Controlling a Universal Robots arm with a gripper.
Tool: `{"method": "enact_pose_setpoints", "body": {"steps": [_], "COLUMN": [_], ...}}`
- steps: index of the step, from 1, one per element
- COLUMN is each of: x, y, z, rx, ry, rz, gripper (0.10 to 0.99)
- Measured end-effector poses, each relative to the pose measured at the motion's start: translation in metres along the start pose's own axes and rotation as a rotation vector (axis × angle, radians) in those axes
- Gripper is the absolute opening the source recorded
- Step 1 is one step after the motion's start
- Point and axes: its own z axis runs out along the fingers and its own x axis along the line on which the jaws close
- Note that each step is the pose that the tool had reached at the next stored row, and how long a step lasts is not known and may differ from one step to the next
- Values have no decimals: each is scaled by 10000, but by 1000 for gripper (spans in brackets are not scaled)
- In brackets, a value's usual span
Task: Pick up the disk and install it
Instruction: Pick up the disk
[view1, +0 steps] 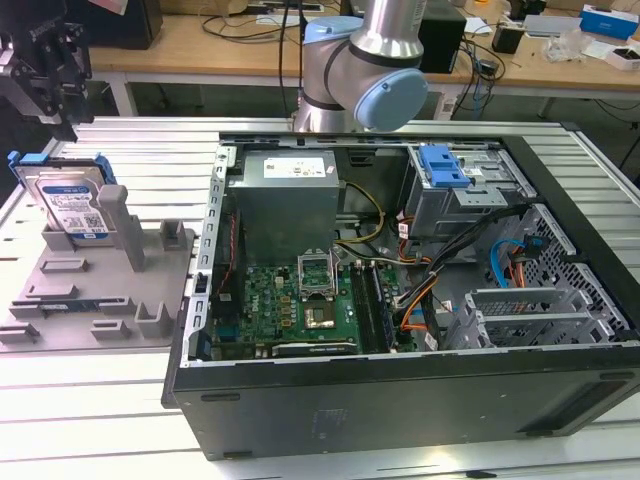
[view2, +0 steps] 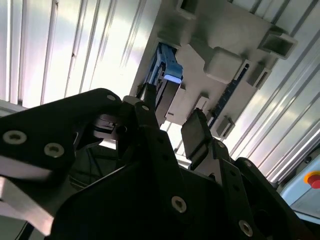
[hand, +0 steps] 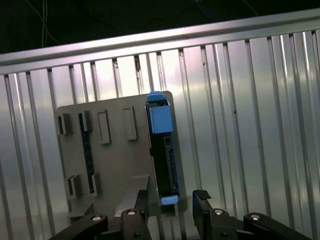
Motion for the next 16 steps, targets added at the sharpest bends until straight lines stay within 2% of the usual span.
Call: {"method": "enact_pose_setpoints", "body": {"steps": [5, 8, 10, 15, 16], "x": [-1, -2, -9, -35, -40], "y": [0, 0, 1, 70, 105], "z": [0, 0, 0, 17, 25], "rx": [7, 32, 39, 42, 43], "ry": [29, 56, 56, 57, 56], "rz": [-54, -365, -384, -316, -314], "gripper": [482, 482, 482, 482, 482]}}
